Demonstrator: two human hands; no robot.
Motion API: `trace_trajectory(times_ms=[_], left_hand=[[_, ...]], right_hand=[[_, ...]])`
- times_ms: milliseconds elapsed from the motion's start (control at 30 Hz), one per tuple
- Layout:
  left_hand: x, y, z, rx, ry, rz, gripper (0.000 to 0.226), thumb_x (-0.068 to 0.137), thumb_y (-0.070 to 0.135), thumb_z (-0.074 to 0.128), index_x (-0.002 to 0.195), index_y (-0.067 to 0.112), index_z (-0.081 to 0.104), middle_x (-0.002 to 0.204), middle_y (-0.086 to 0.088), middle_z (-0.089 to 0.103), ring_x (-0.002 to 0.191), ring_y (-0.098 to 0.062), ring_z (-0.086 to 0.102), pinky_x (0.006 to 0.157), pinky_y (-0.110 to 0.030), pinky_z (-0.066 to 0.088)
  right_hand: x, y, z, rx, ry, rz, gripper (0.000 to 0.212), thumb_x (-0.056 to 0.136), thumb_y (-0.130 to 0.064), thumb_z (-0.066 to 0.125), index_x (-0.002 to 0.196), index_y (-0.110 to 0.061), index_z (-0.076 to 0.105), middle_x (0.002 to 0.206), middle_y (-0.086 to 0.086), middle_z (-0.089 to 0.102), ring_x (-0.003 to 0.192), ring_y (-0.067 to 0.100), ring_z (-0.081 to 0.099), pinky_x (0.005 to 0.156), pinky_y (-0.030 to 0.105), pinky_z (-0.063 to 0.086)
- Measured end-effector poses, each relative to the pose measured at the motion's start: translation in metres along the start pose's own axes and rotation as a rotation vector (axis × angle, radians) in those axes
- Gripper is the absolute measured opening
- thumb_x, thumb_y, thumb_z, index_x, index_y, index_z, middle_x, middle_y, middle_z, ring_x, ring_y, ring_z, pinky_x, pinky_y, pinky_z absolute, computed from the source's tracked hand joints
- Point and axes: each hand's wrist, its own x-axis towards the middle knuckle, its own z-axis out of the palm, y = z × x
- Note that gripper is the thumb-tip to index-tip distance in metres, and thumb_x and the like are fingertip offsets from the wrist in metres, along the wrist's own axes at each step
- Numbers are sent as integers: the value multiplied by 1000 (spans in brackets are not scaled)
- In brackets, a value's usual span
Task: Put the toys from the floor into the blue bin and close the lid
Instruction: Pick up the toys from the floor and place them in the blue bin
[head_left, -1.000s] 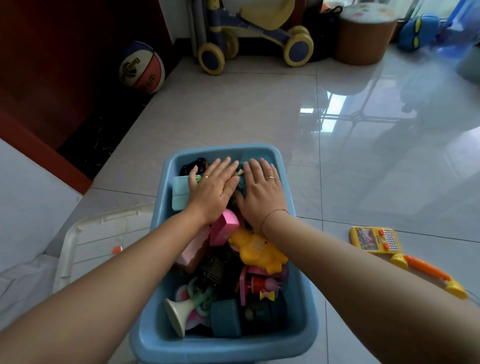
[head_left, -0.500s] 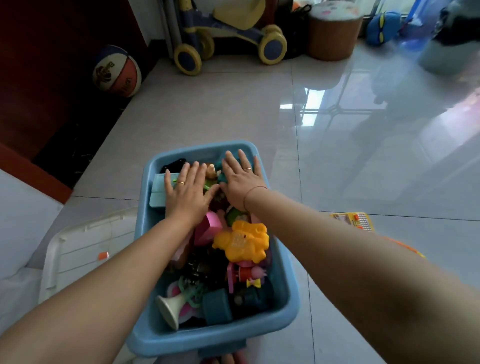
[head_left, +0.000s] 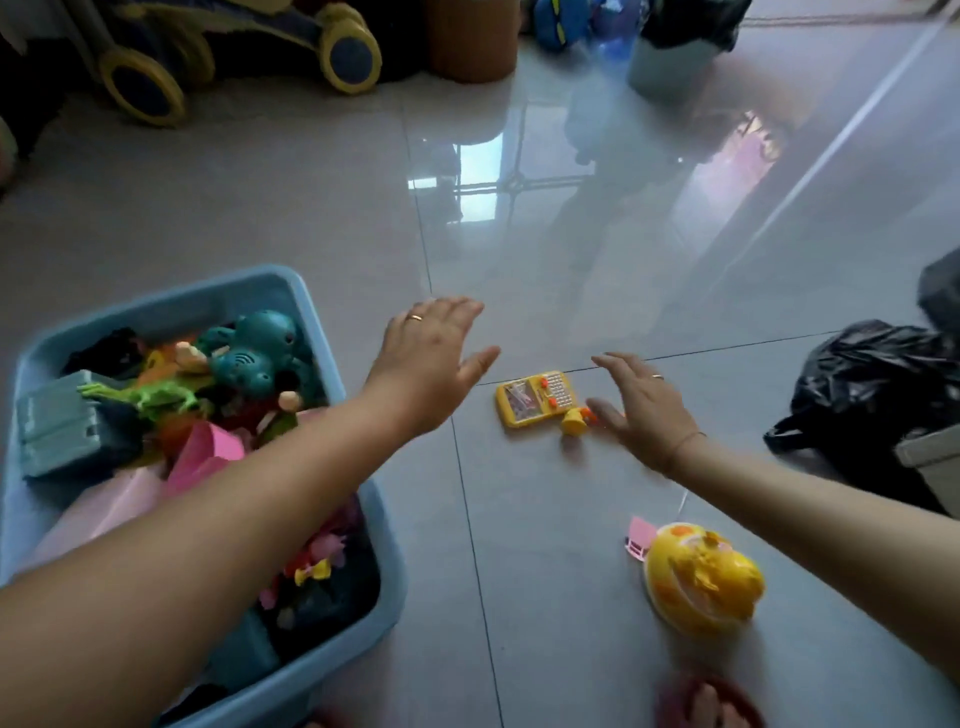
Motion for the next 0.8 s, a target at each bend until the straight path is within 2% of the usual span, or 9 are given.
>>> trace_trajectory(times_ms=[133,300,433,533,667,733,800], left_hand=[[45,28,76,71,-208,-59,65,92,49,47,146,20,27,153,-1,29,140,-22,25,111,-36,21],[64,25,159,57,-371,-237,75,84,51,59,144,20,29,149,-3,35,137,-24,31,108,-36,27],[65,24,196,71,-389,-237,85,80,49,65,147,18,22,151,-4,31,138,-25,30,110,-38,27],[69,26,210,95,-368,-212,84,81,43,67,147,17,22,152,-5,29,139,-27,27,110,-39,26],[73,23,216,156,-304,-213,76,78,43,68,139,14,33,138,-10,41,128,-30,37,101,-39,34],[71,24,214,149,-298,-250,78,75,45,69,135,10,35,133,-13,42,124,-31,40,100,-39,35],[66,25,209,103,-287,-288,79,73,43,71,132,6,36,130,-16,41,122,-33,42,99,-40,36]], right_hand=[[-8,71,18,-12,-70,230,62,85,-37,63,138,-17,39,142,8,42,131,29,40,107,44,32],[11,107,50,19,-142,322,67,82,-39,66,140,-22,37,144,6,39,132,30,38,106,41,30],[24,124,66,86,-211,360,73,79,-45,67,141,-22,35,143,9,40,132,31,37,108,42,31],[1,125,47,224,-161,396,81,74,-61,61,141,-24,34,142,9,40,133,29,35,108,45,31],[-92,103,19,198,-313,269,108,49,-92,41,142,-42,21,148,-7,27,139,19,26,113,46,26],[-135,96,16,86,-392,270,116,40,-92,39,143,-44,14,151,-8,21,140,16,22,114,42,23],[-160,96,22,74,-347,301,110,47,-80,56,143,-42,17,149,-7,25,137,19,29,111,40,26]])
